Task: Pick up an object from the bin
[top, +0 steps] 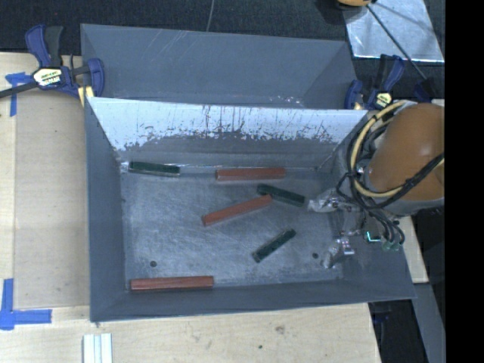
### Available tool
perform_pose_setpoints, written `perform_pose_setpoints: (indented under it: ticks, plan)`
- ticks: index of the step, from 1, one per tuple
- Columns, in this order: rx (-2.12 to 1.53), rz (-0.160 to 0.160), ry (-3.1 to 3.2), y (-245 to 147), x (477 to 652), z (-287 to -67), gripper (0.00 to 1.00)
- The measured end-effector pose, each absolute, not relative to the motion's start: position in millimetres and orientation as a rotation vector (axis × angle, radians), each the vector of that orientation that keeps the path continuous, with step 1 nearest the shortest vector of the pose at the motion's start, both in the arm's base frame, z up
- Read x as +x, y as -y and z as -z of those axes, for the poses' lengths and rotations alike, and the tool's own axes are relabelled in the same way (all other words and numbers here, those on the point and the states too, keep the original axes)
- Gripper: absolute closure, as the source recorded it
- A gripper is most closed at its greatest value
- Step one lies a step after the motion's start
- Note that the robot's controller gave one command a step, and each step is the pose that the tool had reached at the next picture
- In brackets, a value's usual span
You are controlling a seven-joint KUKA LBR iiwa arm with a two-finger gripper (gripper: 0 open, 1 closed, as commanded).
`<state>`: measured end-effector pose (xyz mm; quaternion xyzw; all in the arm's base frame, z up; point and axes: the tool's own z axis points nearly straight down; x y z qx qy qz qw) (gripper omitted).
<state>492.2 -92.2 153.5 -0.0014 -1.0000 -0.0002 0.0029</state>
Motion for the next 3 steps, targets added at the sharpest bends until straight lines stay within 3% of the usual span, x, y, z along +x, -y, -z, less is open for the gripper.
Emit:
perform_pose_setpoints:
  ticks: [1,2,3]
  plan:
    - [-0.001,-0.001,3.144,92,494.3,-158,0.0]
    - [0.584,-0.005,3.098,32,499.7,-77,1.0]
    - [0.585,-0.005,3.098,32,499.7,-77,1.0]
